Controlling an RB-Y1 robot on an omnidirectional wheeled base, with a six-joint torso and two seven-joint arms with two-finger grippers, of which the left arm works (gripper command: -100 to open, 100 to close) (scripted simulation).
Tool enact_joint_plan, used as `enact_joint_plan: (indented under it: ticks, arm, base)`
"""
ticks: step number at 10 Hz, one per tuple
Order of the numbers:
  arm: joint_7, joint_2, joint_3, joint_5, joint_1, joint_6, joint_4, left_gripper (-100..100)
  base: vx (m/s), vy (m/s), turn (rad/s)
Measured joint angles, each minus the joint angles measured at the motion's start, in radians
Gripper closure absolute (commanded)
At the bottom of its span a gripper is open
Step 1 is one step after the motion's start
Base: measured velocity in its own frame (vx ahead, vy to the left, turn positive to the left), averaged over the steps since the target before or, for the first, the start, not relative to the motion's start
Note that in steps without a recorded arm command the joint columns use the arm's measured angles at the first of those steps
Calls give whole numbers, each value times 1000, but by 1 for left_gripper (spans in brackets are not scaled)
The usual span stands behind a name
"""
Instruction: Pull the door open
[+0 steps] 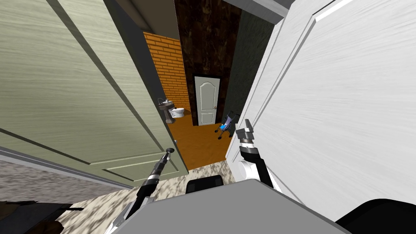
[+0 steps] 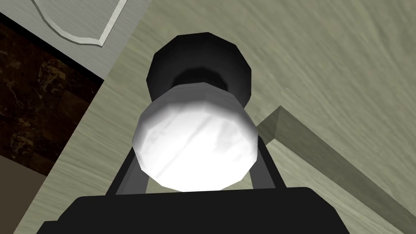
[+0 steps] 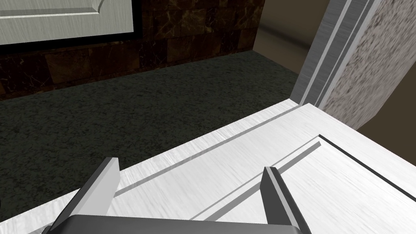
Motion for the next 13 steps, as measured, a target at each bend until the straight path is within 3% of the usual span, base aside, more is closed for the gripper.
enact_joint_plan:
  ticks: [2,4,6,8,11,13]
  arm:
    - [52,2,-7,23,-11,4,8,100]
    - [98,1,-13,41,-20,-6,28,100]
    - [142,0,-21,56,-11,10,4,100]
    - [182,3,-26,73,-26,0,30,100]
    - [245,5,-36,94,-18,16,9,100]
    - [298,8,-44,121,-38,0,45,100]
  base:
    - [-54,28,-56]
    - [-38,21,-42]
    - [-43,20,-35]
    - [-39,19,-50]
    - [-44,19,-54]
    - [-60,28,-55]
